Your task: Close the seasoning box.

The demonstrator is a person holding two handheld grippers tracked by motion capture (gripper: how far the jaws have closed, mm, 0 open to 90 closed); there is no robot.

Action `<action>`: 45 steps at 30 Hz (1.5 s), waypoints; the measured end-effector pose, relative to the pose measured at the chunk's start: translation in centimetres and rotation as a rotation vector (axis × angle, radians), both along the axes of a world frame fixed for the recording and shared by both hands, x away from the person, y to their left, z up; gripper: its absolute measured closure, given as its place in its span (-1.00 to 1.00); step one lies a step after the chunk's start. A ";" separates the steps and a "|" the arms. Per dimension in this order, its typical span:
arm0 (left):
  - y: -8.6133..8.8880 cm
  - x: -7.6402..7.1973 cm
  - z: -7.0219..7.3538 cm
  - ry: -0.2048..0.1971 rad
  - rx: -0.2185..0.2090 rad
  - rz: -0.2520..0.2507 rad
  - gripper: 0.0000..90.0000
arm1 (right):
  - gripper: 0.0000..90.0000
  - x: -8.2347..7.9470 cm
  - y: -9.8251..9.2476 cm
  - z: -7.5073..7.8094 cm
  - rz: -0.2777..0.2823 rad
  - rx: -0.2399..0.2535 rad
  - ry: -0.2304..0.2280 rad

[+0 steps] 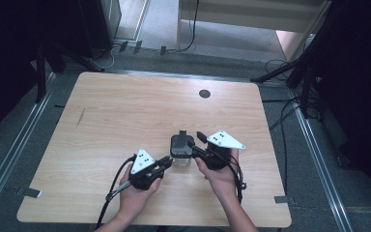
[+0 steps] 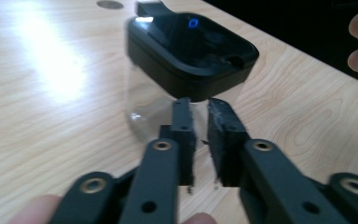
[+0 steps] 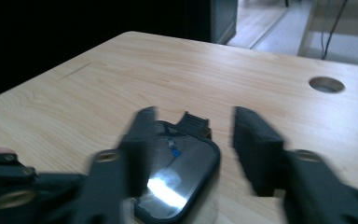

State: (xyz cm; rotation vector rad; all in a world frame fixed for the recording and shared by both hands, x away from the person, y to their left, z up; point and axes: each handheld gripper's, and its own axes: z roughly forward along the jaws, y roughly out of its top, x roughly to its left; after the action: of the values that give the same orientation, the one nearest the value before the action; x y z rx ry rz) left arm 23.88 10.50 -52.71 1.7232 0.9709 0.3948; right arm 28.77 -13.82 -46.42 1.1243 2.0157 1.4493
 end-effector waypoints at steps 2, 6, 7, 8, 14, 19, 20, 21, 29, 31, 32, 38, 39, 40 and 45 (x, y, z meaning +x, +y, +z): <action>1.5 -0.1 0.2 -0.016 -0.020 -0.008 0.40 | -0.41 0.0 -0.5 0.2 -0.029 -0.012 0.015; 4.2 -0.3 0.5 -0.010 -0.009 0.035 -0.26 | -0.75 -0.4 -1.9 0.4 -0.077 -0.036 0.001; 4.2 -0.3 0.5 -0.010 -0.009 0.035 -0.38 | -0.75 -0.4 -1.9 0.4 -0.077 -0.036 0.001; 6.0 -0.4 0.6 -0.010 -0.019 0.078 -0.53 | -0.87 -0.4 -2.8 0.3 -0.091 -0.032 -0.002; 10.9 -1.3 0.8 -0.017 -0.037 0.124 -0.85 | -0.90 -0.6 -5.2 0.1 -0.146 -0.018 0.026; 14.5 -1.7 0.5 0.010 -0.048 0.184 -0.85 | -0.90 -1.0 -6.7 -0.5 -0.162 -0.021 0.038; 14.9 -1.7 0.4 0.010 -0.043 0.191 -0.85 | -0.90 -1.1 -7.0 -0.7 -0.166 -0.020 0.039; 15.5 -1.7 0.3 0.020 -0.032 0.206 -0.85 | -0.90 -1.1 -7.2 -0.9 -0.170 -0.019 0.041; 18.5 -2.2 -0.4 0.049 0.010 0.284 -0.85 | -0.89 -2.1 -10.1 -2.8 -0.226 -0.042 0.077; 18.9 -2.3 -0.4 0.051 0.010 0.289 -0.85 | -0.89 -2.3 -10.6 -3.0 -0.233 -0.044 0.082; 19.5 -2.4 -0.4 0.047 0.017 0.305 -0.85 | -0.89 -2.6 -11.7 -3.7 -0.249 -0.051 0.099; 21.5 -3.1 -0.8 0.047 0.042 0.331 -0.85 | -0.89 -3.8 -14.7 -4.9 -0.298 -0.062 0.122; 21.9 -3.2 -1.0 0.047 0.056 0.337 -0.85 | -0.88 -4.1 -15.3 -5.1 -0.310 -0.064 0.124; 22.2 -3.3 -1.1 0.044 0.068 0.345 -0.85 | -0.88 -4.4 -15.9 -5.4 -0.318 -0.071 0.127; 23.8 -4.1 -1.6 0.042 0.067 0.384 -0.85 | -0.88 -5.6 -18.3 -7.1 -0.365 -0.079 0.165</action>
State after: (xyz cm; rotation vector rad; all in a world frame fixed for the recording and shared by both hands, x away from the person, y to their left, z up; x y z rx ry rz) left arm 19.80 34.34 -54.27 1.6069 1.3373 0.6459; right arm 23.12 -32.13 -53.50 1.5241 1.8289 1.1168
